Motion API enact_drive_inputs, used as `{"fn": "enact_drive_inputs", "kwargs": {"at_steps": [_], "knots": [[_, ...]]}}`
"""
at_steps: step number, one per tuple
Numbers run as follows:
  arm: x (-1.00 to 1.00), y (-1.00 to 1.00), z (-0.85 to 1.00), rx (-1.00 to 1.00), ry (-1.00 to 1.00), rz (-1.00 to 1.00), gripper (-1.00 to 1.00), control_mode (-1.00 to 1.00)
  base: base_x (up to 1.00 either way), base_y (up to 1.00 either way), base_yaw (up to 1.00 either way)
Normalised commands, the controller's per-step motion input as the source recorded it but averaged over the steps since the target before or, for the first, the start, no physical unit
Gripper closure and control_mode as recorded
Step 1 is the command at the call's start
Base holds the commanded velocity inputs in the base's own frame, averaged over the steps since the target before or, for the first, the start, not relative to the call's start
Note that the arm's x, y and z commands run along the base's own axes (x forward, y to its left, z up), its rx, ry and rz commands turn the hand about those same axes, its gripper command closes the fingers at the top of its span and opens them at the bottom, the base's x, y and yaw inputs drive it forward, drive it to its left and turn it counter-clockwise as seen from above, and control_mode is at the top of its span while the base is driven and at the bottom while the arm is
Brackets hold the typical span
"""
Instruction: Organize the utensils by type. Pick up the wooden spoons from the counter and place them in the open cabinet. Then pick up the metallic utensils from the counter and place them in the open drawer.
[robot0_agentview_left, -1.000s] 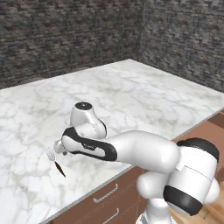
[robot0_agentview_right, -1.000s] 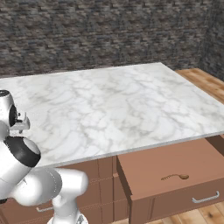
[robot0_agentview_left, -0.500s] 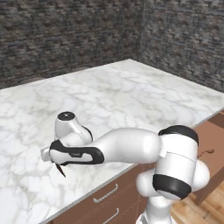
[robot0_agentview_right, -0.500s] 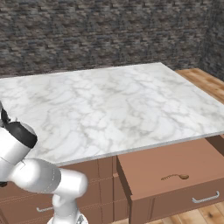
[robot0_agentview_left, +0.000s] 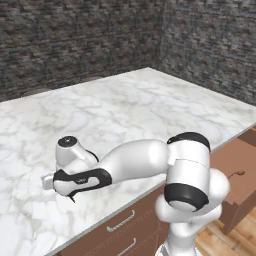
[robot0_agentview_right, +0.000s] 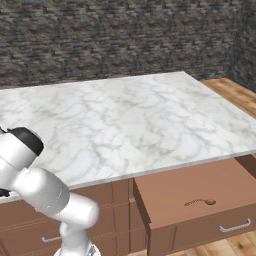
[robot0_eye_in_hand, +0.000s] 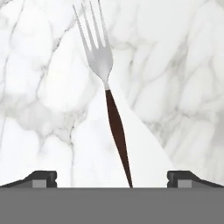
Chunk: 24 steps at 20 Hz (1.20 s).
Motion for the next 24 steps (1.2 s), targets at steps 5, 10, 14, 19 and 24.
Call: {"fn": "enact_drive_inputs", "kwargs": {"at_steps": [5, 10, 14, 19, 24], "knots": [[0.14, 0.02, -0.18, 0.0, 0.0, -0.04, -1.0, -1.0, 0.0, 0.0, 0.0], [0.12, 0.0, -0.16, -0.01, 0.0, 0.0, -1.0, -1.0, 0.0, 0.0, 0.0], [0.15, 0.0, -0.18, -0.05, 0.0, 0.0, -1.0, -1.0, 0.0, 0.0, 0.0], [0.2, 0.0, -0.17, -0.1, 0.0, 0.0, -1.0, -1.0, 0.0, 0.0, 0.0], [0.2, 0.02, -0.12, -0.08, 0.0, 0.0, -1.0, -1.0, 0.0, 0.0, 0.0]]}}
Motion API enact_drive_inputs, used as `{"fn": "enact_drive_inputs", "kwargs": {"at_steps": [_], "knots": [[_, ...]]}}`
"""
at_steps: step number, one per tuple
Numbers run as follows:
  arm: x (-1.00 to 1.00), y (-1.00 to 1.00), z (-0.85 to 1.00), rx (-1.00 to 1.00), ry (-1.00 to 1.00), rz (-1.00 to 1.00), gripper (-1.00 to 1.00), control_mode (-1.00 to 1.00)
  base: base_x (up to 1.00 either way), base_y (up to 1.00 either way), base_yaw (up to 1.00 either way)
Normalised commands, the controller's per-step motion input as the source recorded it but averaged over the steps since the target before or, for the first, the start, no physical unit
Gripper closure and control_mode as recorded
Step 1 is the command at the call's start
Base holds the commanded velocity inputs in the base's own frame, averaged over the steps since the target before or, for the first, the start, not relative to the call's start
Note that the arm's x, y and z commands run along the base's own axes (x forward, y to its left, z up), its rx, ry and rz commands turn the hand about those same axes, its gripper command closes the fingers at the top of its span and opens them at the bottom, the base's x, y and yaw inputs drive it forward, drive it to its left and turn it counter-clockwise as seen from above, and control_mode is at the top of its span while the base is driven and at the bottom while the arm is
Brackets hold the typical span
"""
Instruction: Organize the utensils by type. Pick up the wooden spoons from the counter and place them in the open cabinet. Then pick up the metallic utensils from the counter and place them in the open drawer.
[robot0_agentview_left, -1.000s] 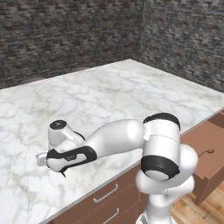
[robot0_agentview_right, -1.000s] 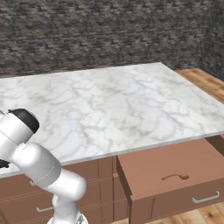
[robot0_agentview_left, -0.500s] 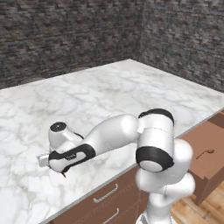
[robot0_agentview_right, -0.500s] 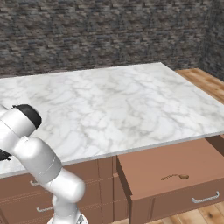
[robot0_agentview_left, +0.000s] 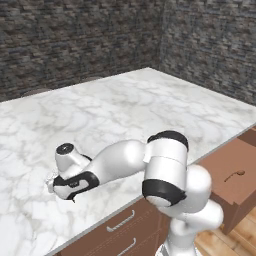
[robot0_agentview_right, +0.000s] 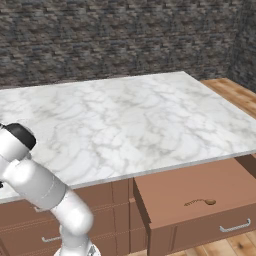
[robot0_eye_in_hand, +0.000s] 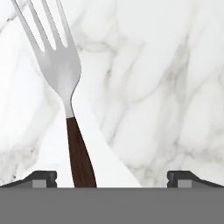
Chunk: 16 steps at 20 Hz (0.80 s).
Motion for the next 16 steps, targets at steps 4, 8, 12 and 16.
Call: {"fn": "enact_drive_inputs", "kwargs": {"at_steps": [4, 8, 12, 16], "knots": [[0.15, 0.11, -0.04, -0.01, 0.05, 0.0, -1.0, -1.0, 0.0, 0.0, 0.0], [0.14, 0.14, 0.0, 0.0, 0.08, 0.0, -1.0, -1.0, 0.0, 0.0, 0.0], [0.07, 0.12, -0.07, 0.0, 0.03, 0.0, -1.0, -1.0, 0.0, 0.0, 0.0], [0.01, 0.05, -0.21, -0.03, 0.01, 0.0, -1.0, -1.0, 0.0, 0.0, 0.0]]}}
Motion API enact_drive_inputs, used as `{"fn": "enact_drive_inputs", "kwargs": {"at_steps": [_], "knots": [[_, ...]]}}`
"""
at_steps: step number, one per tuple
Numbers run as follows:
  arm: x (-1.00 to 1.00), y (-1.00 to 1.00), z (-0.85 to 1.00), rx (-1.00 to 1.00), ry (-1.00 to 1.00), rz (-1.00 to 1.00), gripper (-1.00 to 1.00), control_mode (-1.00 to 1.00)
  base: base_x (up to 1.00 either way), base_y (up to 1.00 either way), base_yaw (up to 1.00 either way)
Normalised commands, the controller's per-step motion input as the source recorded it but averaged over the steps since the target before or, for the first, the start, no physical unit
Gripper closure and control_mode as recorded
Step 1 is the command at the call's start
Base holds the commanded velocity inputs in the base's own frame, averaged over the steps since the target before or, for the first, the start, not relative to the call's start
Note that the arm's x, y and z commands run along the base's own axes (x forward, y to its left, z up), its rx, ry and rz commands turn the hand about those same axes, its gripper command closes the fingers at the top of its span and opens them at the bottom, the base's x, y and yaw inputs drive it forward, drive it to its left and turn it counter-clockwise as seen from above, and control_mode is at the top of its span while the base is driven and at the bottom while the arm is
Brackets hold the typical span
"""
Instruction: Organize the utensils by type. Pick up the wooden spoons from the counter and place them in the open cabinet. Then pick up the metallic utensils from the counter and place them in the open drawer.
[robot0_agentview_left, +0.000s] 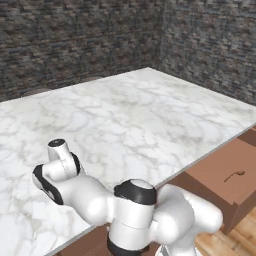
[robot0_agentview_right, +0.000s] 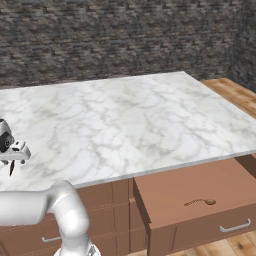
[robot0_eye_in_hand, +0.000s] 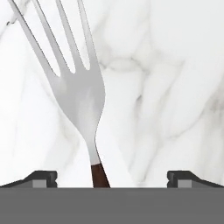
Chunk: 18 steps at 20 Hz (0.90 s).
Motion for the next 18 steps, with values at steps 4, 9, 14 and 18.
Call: {"fn": "enact_drive_inputs", "kwargs": {"at_steps": [4, 9, 14, 18], "knots": [[0.0, 0.1, -0.23, -0.07, 0.0, 0.0, -1.0, -1.0, 0.0, 0.0, 0.0], [0.04, 0.09, -0.18, -0.04, 0.0, 0.0, -1.0, -1.0, 0.0, 0.0, 0.0], [0.02, 0.01, -0.25, -0.03, 0.0, 0.0, -1.0, -1.0, 0.0, 0.0, 0.0], [-0.03, -0.12, -0.36, -0.01, 0.0, 0.0, -1.0, -1.0, 0.0, 0.0, 0.0]]}}
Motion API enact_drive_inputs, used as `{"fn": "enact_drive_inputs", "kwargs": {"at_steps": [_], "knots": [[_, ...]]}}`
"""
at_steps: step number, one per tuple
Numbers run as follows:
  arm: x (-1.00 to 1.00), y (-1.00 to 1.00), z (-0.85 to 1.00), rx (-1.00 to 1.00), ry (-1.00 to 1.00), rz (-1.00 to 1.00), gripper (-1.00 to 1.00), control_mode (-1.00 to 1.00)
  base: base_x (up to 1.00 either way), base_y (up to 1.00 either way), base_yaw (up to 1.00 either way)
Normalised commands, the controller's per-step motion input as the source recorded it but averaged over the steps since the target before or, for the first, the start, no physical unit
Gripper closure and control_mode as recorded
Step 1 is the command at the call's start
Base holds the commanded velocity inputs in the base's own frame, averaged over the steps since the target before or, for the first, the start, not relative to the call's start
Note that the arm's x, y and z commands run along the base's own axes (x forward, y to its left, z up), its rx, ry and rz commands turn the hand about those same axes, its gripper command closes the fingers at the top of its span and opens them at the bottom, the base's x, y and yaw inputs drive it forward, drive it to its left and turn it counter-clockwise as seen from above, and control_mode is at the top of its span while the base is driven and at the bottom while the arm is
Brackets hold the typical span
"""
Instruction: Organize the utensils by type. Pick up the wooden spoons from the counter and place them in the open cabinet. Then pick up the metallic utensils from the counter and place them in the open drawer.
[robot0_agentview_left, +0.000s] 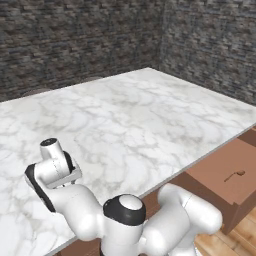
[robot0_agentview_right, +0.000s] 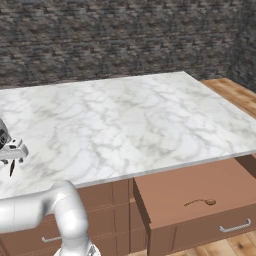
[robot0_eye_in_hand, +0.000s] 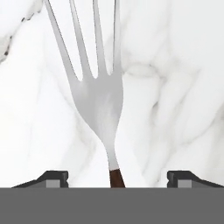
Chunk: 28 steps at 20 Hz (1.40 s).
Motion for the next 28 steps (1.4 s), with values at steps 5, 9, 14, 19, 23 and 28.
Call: {"fn": "enact_drive_inputs", "kwargs": {"at_steps": [5, 9, 14, 19, 23, 28], "knots": [[-0.04, -0.19, -0.39, 0.0, 0.0, 0.0, -1.0, -1.0, 0.0, 0.0, 0.0], [-0.06, -0.19, -0.41, 0.0, 0.0, 0.0, -1.0, -1.0, 0.0, 0.0, 0.0], [-0.07, -0.05, -0.38, 0.0, 0.0, 0.0, -1.0, -1.0, 0.0, 0.0, 0.0], [-0.13, -0.01, -0.42, 0.0, -0.04, 0.0, -1.0, -1.0, 0.0, 0.0, 0.0], [-0.14, -0.02, -0.5, 0.0, -0.05, 0.0, 1.0, -1.0, 0.0, 0.0, 0.0], [-0.08, -0.09, -0.55, 0.0, -0.02, 0.0, 1.0, -1.0, 0.0, 0.0, 0.0]]}}
